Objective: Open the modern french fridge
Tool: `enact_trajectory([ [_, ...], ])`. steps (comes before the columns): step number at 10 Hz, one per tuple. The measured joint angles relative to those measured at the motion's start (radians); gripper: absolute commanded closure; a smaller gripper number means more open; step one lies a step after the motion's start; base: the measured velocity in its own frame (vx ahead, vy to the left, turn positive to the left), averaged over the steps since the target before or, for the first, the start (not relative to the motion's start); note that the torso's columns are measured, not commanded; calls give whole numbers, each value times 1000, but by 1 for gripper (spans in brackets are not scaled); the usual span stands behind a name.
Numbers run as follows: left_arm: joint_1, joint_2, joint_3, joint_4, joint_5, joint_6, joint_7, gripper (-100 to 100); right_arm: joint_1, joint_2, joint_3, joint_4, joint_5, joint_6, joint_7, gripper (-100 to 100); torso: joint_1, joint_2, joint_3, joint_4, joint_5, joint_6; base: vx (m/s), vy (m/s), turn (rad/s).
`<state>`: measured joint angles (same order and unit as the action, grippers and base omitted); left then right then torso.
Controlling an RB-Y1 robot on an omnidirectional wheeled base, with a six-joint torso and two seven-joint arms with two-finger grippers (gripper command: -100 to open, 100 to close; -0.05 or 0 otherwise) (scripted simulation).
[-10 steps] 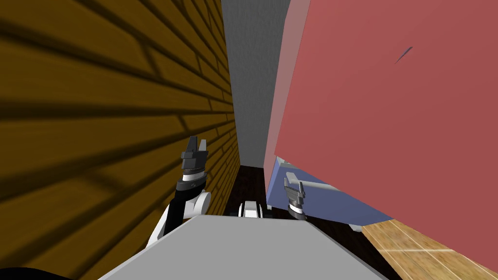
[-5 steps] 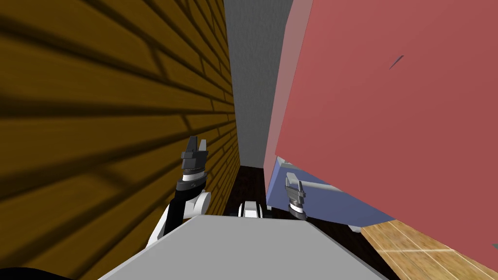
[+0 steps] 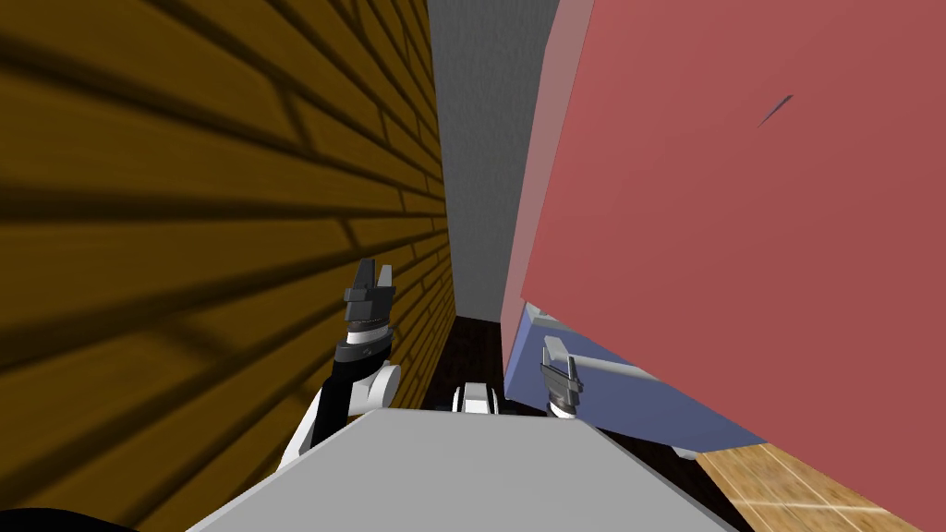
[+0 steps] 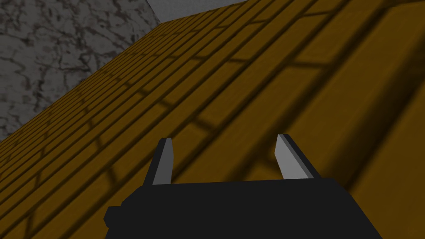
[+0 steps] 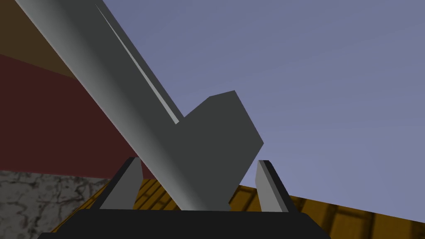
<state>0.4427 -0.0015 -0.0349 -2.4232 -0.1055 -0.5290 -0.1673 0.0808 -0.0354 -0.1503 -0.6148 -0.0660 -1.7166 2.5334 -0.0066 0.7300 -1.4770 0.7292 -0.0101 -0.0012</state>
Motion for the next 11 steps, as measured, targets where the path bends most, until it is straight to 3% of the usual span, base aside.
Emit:
enact_trajectory([
  [3, 0, 0, 0, 0, 0, 0, 0, 0, -8, -5, -2, 21, -2, -20, -2, 100, -2, 0, -1, 2, 1, 1, -28, 9, -11],
  [7, 0, 0, 0, 0, 0, 0, 0, 0, -31, -24, -5, -39, -1, 79, -15, 100, 3, 8, 2, 8, 8, 2, -143, 53, -44],
  [8, 0, 0, 0, 0, 0, 0, 0, 0, -57, -32, -8, -13, -3, 87, -18, 100, 3, 6, 1, 7, 8, 2, -140, 55, -33],
  [9, 0, 0, 0, 0, 0, 0, 0, 0, -61, -36, -10, -22, -3, 106, -21, 100, 4, 7, 0, 8, 9, 2, -143, 53, -39],
  [11, 0, 0, 0, 0, 0, 0, 0, 0, -59, -41, -10, -67, -2, 164, -27, 100, 6, 8, 1, 10, 11, 1, -131, 45, -38],
])
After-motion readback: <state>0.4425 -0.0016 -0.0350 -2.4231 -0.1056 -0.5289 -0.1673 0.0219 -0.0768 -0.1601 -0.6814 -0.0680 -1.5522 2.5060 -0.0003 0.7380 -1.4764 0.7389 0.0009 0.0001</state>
